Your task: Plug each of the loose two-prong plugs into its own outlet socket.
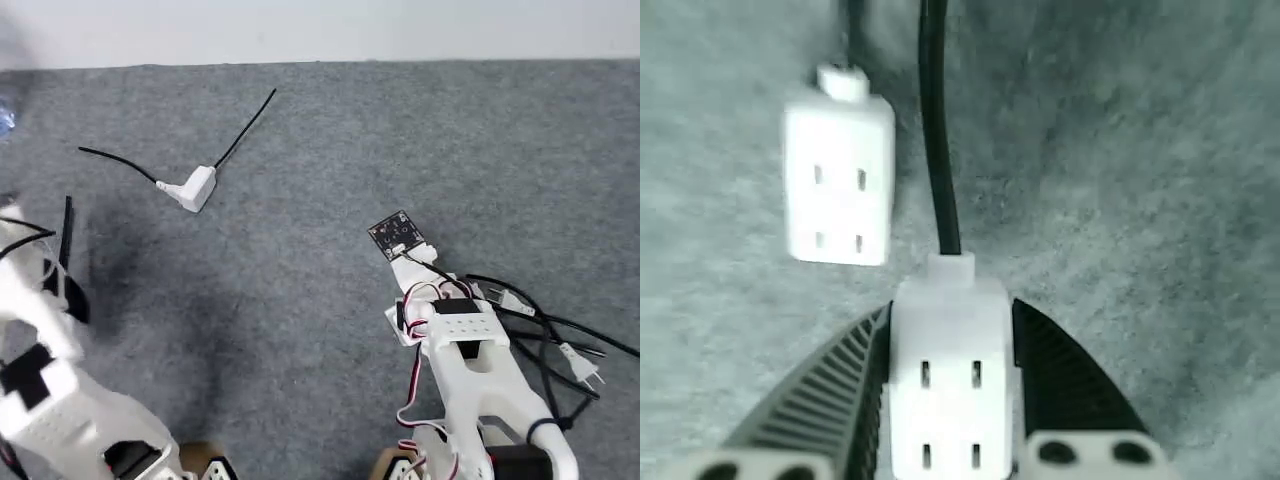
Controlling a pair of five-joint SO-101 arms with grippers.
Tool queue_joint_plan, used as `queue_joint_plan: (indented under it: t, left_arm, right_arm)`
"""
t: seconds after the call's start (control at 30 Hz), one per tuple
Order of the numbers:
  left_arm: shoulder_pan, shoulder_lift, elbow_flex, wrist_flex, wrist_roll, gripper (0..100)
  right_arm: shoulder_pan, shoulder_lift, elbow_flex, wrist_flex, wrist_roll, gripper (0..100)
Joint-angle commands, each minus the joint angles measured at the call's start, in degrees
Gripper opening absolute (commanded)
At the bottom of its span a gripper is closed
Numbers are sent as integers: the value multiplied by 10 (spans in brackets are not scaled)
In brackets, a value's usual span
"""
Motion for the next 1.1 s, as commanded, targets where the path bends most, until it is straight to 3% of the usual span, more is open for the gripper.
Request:
queue_joint_plan:
  t: [0.0,0.2,0.4,0.57,0.63,0.87,1.07]
  left_arm:
    - [4,-170,-61,22,0,13]
    - [80,-347,-14,21,48,13]
    - [130,-351,94,20,293,13]
    - [152,-312,95,6,374,15]
    - [206,-295,91,4,411,15]
    - [387,-250,93,-17,330,14]
    - [479,-174,94,-85,164,15]
  right_arm:
    - [-4,0,-19,-11,4,368]
    - [-4,0,-19,-11,4,368]
    - [-4,1,-19,-11,4,368]
    - [-4,1,-19,-11,4,368]
    - [-4,1,-19,-11,4,368]
    - [-4,1,-19,-11,4,368]
    - [0,-3,-19,-11,4,368]
